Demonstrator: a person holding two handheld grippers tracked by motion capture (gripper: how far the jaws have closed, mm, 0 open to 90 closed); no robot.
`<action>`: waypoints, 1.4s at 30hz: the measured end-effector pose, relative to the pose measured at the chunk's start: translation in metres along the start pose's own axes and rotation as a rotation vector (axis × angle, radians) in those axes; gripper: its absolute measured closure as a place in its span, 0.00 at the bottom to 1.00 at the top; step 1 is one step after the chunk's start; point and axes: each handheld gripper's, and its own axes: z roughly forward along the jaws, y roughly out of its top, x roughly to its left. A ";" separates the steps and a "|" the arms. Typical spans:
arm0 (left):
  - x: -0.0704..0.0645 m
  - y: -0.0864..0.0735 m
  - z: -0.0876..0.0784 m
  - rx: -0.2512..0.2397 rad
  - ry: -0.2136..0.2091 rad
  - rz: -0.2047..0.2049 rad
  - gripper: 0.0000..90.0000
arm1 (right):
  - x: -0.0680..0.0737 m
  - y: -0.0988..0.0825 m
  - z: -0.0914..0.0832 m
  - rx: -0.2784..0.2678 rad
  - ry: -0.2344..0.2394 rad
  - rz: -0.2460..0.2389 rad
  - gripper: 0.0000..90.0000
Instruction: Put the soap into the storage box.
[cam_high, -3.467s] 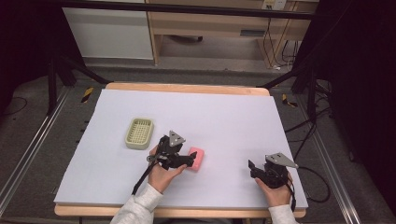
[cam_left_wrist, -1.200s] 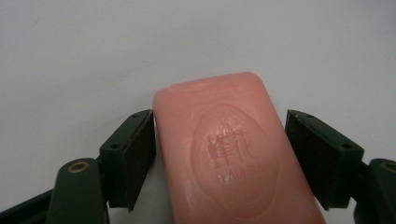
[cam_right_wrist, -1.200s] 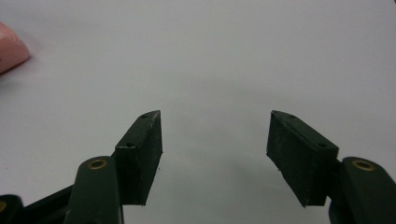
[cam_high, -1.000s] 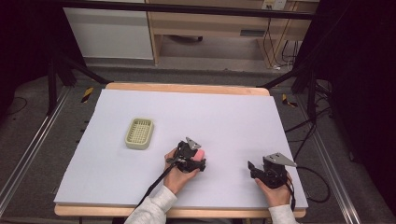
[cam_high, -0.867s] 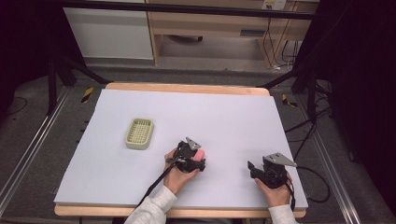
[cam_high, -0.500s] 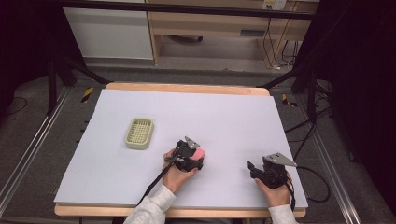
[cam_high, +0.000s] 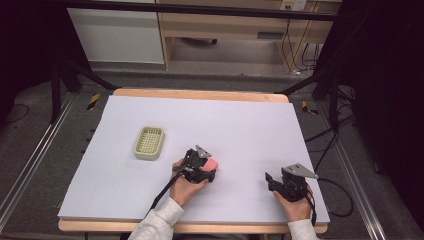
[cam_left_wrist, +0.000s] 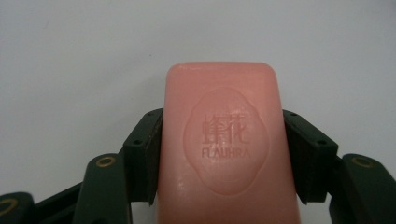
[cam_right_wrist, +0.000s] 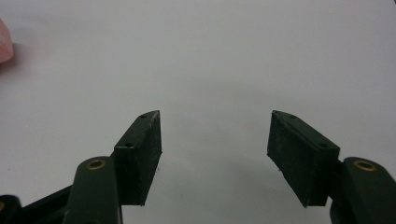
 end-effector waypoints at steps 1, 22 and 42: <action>0.000 0.000 -0.002 -0.007 -0.001 -0.005 0.42 | 0.000 0.000 0.000 -0.002 -0.002 0.000 0.39; 0.027 -0.001 -0.041 -0.054 -0.003 -0.018 0.42 | 0.001 0.000 0.000 -0.005 -0.004 -0.003 0.39; 0.049 0.000 -0.067 -0.093 0.026 -0.044 0.42 | 0.001 0.000 0.000 -0.007 -0.007 -0.004 0.38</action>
